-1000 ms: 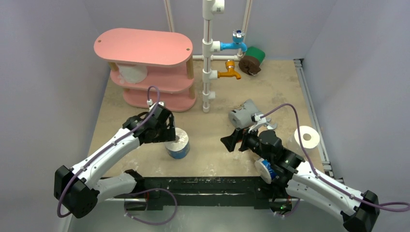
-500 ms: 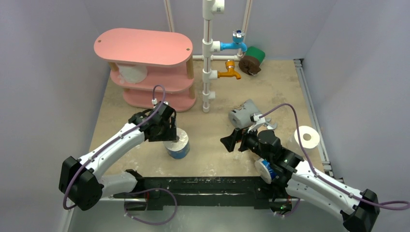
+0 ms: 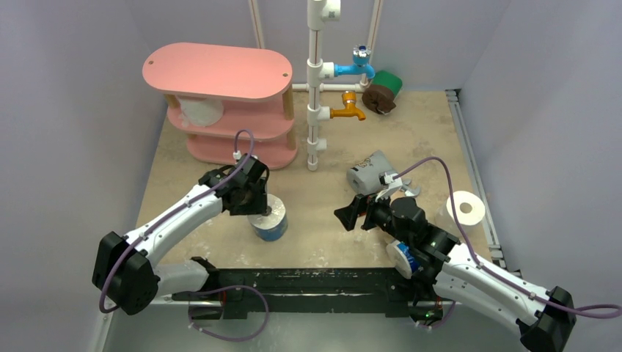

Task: Place and organize the paper towels onto the shelf
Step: Pick up the paper towel from the center of the board, then place the paper towel on the shelf.

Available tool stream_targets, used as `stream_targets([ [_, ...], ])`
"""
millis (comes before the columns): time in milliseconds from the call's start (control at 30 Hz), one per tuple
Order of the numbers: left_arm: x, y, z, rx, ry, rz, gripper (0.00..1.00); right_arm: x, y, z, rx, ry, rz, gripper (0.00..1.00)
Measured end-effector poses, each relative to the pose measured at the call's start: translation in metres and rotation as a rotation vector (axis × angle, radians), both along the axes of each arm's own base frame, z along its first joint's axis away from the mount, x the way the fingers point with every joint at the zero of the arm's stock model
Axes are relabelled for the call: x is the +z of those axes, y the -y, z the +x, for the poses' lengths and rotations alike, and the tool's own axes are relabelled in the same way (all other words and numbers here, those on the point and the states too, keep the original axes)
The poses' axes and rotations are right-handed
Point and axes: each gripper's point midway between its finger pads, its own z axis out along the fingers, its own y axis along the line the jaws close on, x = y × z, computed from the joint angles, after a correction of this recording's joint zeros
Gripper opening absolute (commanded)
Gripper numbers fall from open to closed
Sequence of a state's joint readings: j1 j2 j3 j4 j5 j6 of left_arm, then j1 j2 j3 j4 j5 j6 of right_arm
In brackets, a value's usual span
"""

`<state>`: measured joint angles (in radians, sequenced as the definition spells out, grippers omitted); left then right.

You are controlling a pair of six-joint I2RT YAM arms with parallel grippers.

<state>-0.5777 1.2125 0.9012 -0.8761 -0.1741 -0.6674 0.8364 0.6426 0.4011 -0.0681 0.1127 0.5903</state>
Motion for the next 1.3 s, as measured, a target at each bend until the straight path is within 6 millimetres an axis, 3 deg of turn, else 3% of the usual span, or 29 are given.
stream_targets([
  [267,0.0,0.001,-0.001,-0.003,-0.004,-0.009,0.29,0.0,0.0,0.0,0.0,-0.001,-0.001,0.96],
  [567,0.012,-0.003,-0.007,0.0,0.022,-0.028,0.19,-0.001,0.0,0.0,0.0,-0.003,-0.003,0.96],
  [767,0.029,-0.009,-0.013,0.037,0.05,-0.042,0.05,0.0,0.0,0.0,0.0,-0.001,-0.001,0.96],
  [900,0.061,-0.014,-0.011,0.096,0.115,-0.068,0.0,0.001,0.0,0.0,0.0,0.003,0.003,0.96],
  [1067,0.121,-0.023,0.0,0.242,0.219,-0.123,0.0,0.001,0.0,0.0,0.0,0.002,0.003,0.96],
  [1300,0.211,-0.051,0.013,0.578,0.296,-0.194,0.0,0.0,0.0,-0.001,0.003,0.001,0.003,0.97],
])
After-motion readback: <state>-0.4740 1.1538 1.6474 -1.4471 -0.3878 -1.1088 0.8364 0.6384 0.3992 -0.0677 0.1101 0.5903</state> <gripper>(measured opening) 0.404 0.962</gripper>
